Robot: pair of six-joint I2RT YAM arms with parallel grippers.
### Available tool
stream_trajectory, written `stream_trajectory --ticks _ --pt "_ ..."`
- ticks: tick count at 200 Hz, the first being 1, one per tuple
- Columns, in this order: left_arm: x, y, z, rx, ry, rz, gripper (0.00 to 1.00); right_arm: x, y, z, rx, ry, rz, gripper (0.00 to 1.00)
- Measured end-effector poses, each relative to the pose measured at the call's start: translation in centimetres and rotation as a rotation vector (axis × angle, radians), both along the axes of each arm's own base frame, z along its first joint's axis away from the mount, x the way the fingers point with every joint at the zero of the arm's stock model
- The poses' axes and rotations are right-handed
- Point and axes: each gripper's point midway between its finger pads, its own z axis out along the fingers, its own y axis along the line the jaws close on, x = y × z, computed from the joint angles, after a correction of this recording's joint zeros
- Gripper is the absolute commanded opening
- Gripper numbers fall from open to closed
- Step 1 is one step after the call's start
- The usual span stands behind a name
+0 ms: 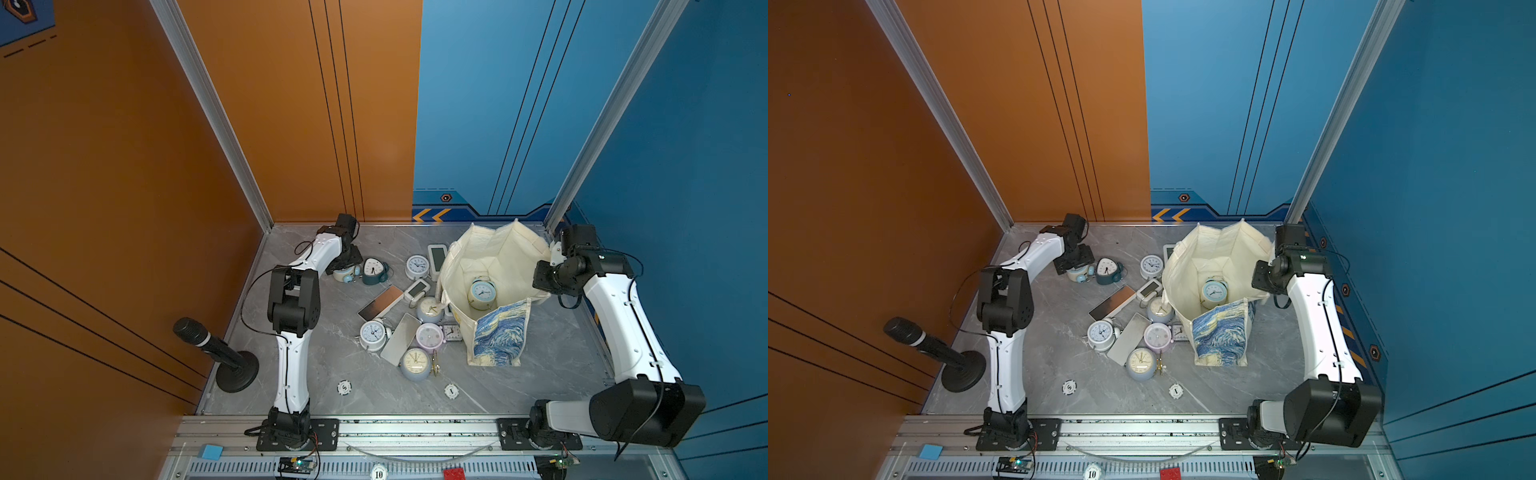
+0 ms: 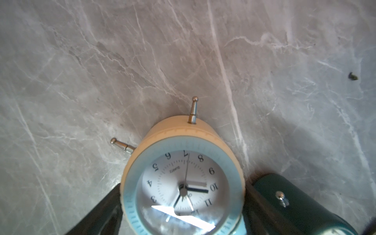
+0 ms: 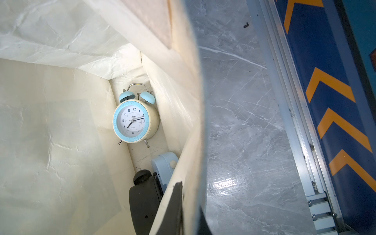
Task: Put the alarm clock into the canvas bag
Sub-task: Pick up the alarm from the center of the board.
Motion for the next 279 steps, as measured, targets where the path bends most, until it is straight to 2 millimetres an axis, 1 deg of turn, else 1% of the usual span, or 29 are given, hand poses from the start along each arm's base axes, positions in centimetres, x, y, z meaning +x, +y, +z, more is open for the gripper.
stream_trajectory --ticks 20,51,80,101,134,160,187,213,245,279 --pt "0.0 0.2 0.1 0.003 -0.002 -0.006 0.74 0.0 0.0 0.0 0.0 0.0 0.0 0.09" --pt "-0.7 0.2 0.2 0.012 0.008 -0.04 0.72 0.0 0.0 0.0 0.0 0.0 0.0 0.09" --pt "-1.5 0.3 1.2 0.02 -0.003 -0.072 0.69 0.0 0.0 0.0 0.0 0.0 0.0 0.09" --pt "-1.9 0.2 2.9 0.015 -0.039 -0.101 0.67 0.0 0.0 0.0 0.0 0.0 0.0 0.09" --pt "-1.9 -0.4 6.5 -0.013 -0.14 -0.147 0.63 0.0 0.0 0.0 0.0 0.0 0.0 0.09" --pt "-2.2 -1.0 8.9 -0.043 -0.216 -0.182 0.6 0.0 0.1 0.0 0.0 0.0 0.003 0.09" --pt "-2.6 -2.2 11.3 -0.078 -0.288 -0.235 0.58 0.0 0.1 0.0 0.0 0.0 0.003 0.09" --pt "-2.8 -4.0 13.6 -0.106 -0.351 -0.296 0.58 0.0 0.1 0.0 0.0 0.0 0.003 0.09" --pt "-3.5 -7.2 15.7 -0.144 -0.407 -0.385 0.57 0.0 0.1 0.0 0.0 0.0 0.003 0.09" --pt "-4.8 -10.7 17.6 -0.184 -0.448 -0.477 0.56 0.0 0.1 0.1 0.0 -0.003 0.003 0.09"
